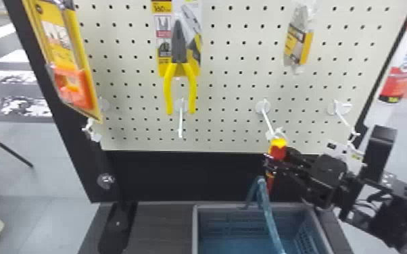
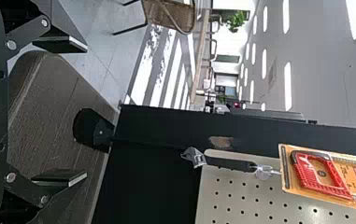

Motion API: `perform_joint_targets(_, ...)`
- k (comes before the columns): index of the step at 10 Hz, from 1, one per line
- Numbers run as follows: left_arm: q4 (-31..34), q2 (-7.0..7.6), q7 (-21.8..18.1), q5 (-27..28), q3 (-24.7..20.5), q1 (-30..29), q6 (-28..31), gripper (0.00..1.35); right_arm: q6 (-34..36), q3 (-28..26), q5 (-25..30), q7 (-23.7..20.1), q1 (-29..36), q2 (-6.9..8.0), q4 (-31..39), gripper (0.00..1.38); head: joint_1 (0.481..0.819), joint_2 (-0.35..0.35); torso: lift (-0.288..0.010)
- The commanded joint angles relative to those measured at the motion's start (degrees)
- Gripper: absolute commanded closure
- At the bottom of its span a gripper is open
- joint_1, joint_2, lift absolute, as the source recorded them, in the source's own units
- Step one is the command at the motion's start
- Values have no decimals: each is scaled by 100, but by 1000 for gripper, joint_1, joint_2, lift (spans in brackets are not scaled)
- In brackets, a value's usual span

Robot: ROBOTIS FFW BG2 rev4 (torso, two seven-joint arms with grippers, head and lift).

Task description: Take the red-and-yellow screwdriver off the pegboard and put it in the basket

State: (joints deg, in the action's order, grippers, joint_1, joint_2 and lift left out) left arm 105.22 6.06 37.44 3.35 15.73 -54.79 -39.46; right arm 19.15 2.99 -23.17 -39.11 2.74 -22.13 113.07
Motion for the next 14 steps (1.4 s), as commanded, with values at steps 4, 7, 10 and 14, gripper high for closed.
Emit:
perform_joint_targets(4,4,9,0,-18,0,0,0,331,27,-61,-4,27,136,25,162,1130,549,0,-100)
perform_joint_targets(7,4,18,0,-18,26,12,9,331,71,-167,-4,44,283,33,316,1130,549,0,-100)
perform_joint_targets(10,4,35,0,-36,35,12,17,331,71,-334,-4,44,492,33,443,1130,549,0,-100)
perform_joint_targets(14,4,35,0,-36,44,12,9,331,71,-896,23,44,960,315,640,1130,549,0,-100)
